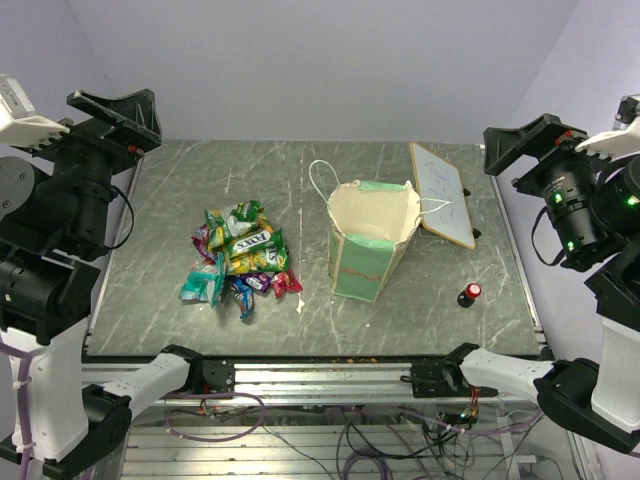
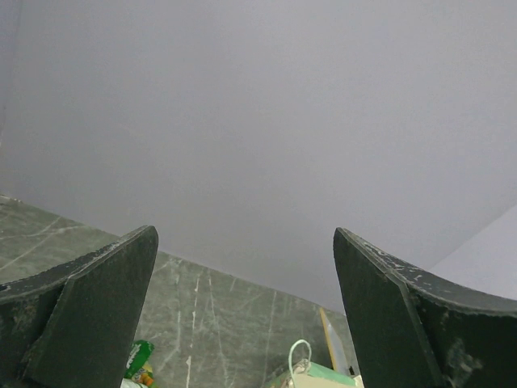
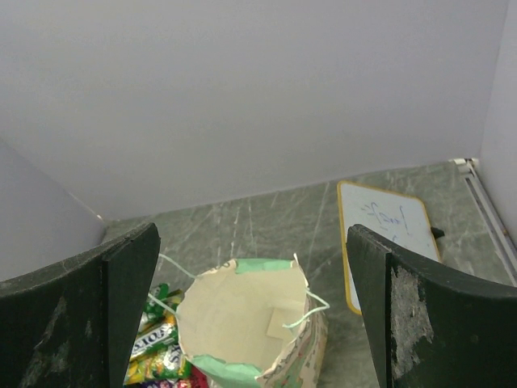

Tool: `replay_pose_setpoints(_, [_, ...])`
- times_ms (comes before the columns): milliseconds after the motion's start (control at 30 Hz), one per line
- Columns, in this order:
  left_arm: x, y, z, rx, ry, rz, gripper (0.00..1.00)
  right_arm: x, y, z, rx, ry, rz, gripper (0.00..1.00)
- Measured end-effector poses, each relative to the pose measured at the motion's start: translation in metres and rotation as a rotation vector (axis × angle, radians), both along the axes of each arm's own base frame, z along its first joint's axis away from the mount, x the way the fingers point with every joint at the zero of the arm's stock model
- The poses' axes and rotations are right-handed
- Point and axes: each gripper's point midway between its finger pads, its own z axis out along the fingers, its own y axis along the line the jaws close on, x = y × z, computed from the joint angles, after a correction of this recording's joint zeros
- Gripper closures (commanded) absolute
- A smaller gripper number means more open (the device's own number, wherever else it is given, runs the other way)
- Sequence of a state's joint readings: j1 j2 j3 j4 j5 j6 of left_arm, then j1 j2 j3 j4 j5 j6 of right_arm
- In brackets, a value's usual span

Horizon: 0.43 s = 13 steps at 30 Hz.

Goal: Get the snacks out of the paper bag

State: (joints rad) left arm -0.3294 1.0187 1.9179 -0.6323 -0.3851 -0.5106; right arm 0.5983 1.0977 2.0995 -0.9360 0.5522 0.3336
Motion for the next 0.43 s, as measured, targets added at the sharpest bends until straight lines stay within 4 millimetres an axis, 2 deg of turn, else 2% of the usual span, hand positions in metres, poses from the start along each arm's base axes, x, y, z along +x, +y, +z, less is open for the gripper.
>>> replay_pose_setpoints(233, [0.011, -0.003, -0.008, 0.014, 0.03, 0.006, 0.01, 0.009, -0.009, -0.013, -0.003, 0.048, -0.087, 0.0])
replay_pose_setpoints(433, [0.014, -0.004, -0.013, 0.014, 0.044, 0.005, 0.01, 0.011, -0.011, -0.027, -0.018, 0.062, -0.103, 0.0])
